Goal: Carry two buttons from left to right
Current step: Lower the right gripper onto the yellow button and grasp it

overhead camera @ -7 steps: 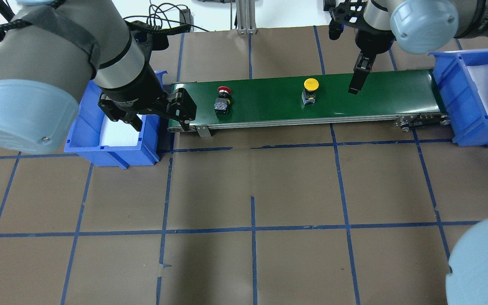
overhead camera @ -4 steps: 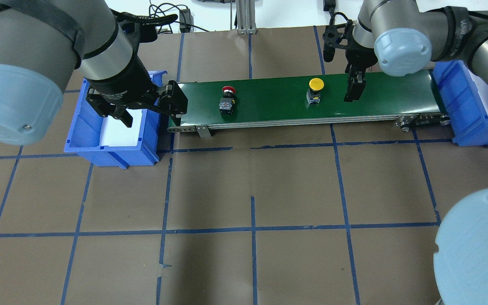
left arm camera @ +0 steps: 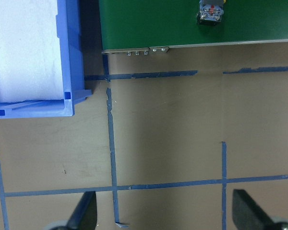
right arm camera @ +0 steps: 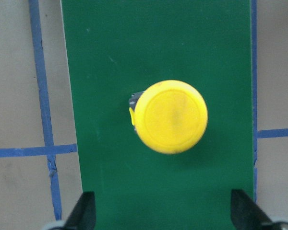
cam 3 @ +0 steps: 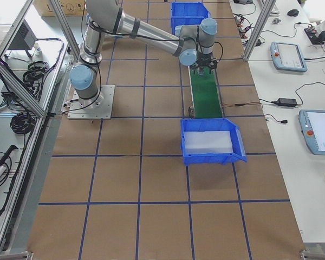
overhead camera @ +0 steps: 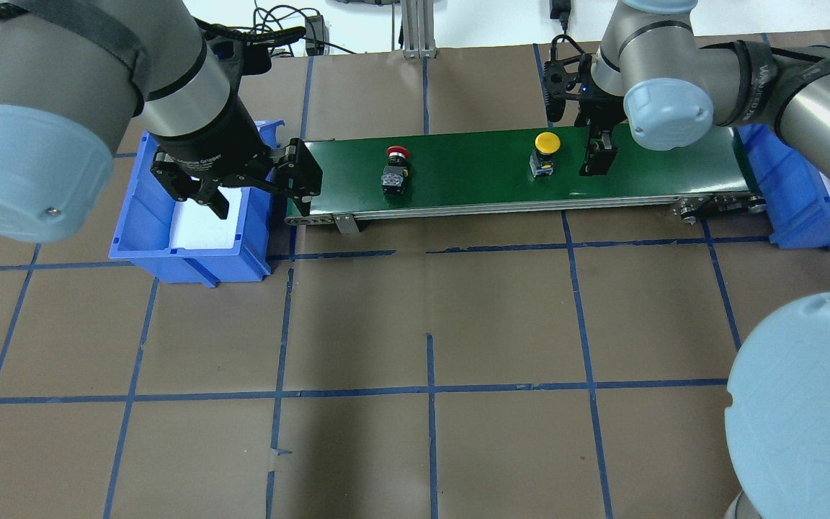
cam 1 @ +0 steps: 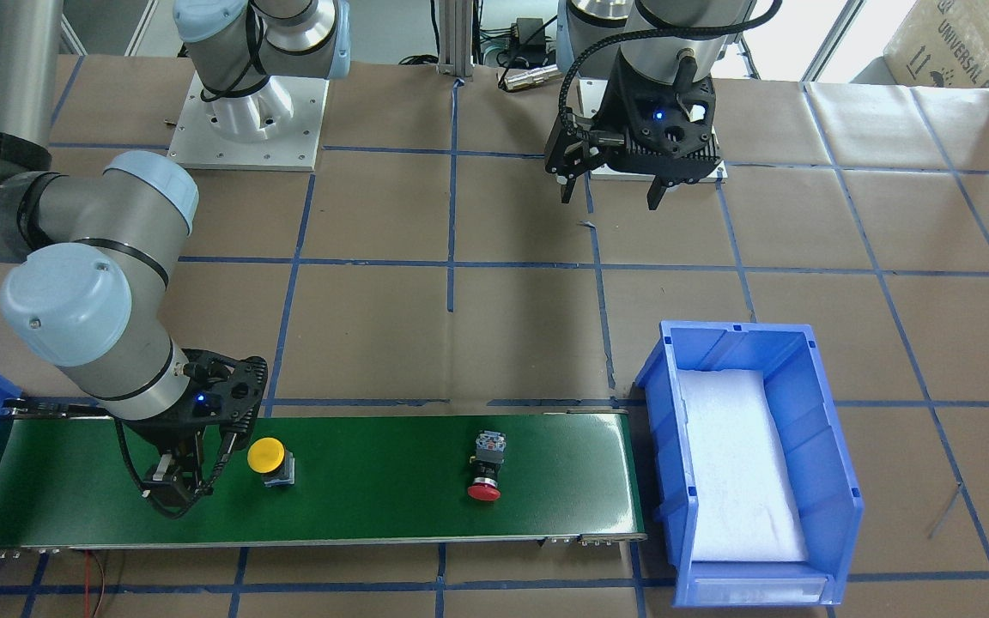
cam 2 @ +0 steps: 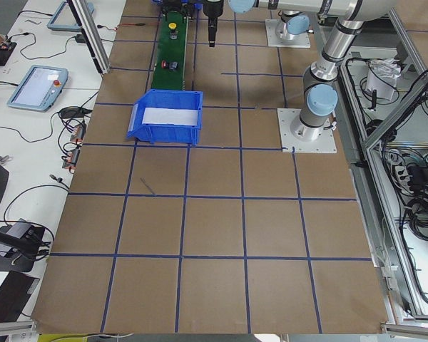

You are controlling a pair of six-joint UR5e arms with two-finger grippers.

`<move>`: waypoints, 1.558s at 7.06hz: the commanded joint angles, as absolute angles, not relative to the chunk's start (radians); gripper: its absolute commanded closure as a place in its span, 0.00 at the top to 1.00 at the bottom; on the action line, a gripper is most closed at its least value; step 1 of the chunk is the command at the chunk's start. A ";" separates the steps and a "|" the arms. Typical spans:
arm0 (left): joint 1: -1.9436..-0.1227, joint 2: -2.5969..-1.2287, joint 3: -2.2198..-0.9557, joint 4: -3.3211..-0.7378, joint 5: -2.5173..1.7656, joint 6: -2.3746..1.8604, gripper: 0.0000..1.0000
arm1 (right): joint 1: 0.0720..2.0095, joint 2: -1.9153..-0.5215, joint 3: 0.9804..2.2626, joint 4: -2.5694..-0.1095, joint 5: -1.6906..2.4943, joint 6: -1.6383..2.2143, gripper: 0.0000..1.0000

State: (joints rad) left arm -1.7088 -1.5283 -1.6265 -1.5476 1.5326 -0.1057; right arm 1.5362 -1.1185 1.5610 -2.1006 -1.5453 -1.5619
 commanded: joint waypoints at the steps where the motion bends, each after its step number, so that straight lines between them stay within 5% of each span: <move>1: -1.709 -1.523 -1.626 -1.554 1.534 -0.106 1.00 | 1.537 -1.094 1.563 -2.132 -1.540 -1.583 1.00; 8: -1.710 -1.528 -1.626 -1.551 1.537 -0.103 1.00 | 1.555 -1.066 1.560 -2.130 -1.485 -1.533 0.99; 9: -1.715 -1.526 -1.628 -1.552 1.536 -0.106 1.00 | 1.555 -1.066 1.551 -2.117 -1.491 -1.535 0.78; 10: -1.713 -1.526 -1.626 -1.555 1.537 -0.104 1.00 | 1.555 -1.075 1.551 -2.115 -1.502 -1.551 0.46; 11: -1.713 -1.531 -1.626 -1.552 1.537 -0.104 1.00 | 1.555 -1.077 1.545 -2.115 -1.517 -1.552 0.35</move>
